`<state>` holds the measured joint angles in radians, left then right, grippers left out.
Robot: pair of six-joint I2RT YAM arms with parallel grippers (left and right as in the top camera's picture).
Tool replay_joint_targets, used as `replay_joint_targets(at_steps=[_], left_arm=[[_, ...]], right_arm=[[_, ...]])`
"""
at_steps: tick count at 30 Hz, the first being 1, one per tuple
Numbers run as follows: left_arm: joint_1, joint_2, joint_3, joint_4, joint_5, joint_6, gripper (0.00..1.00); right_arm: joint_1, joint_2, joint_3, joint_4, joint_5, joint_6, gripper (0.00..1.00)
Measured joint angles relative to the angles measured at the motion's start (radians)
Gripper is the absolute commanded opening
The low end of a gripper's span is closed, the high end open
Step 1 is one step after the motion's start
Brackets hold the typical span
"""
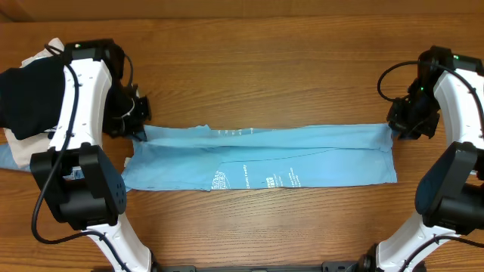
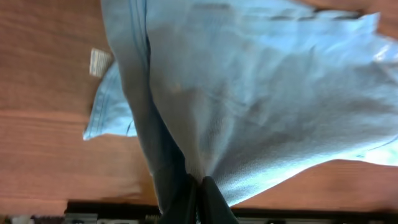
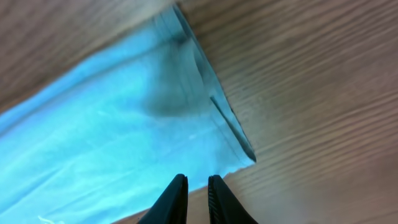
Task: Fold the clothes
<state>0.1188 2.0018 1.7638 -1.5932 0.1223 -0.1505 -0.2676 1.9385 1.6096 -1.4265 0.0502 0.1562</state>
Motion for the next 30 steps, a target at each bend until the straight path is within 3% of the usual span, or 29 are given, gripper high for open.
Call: replay_joint_targets(at_steps=[8,26,28,30], left_arm=[[-0.001,0.0,-0.105,0.039,-0.008,0.0,0.04],[-0.065,0.0,-0.132,0.128,-0.015,0.0,0.04],[-0.065,0.0,-0.132,0.128,-0.015,0.0,0.04],[-0.065,0.0,-0.132,0.128,-0.015,0.0,0.04]], right_arm=[[0.0,0.0,-0.062,0.037,-0.007,0.001,0.26],[0.0,0.0,-0.275,0.343,-0.042,0.001,0.3],[0.0,0.0,-0.289,0.367,-0.043,0.0,0.26],[0.0,0.0,-0.294,0.385,-0.043,-0.008,0.07]])
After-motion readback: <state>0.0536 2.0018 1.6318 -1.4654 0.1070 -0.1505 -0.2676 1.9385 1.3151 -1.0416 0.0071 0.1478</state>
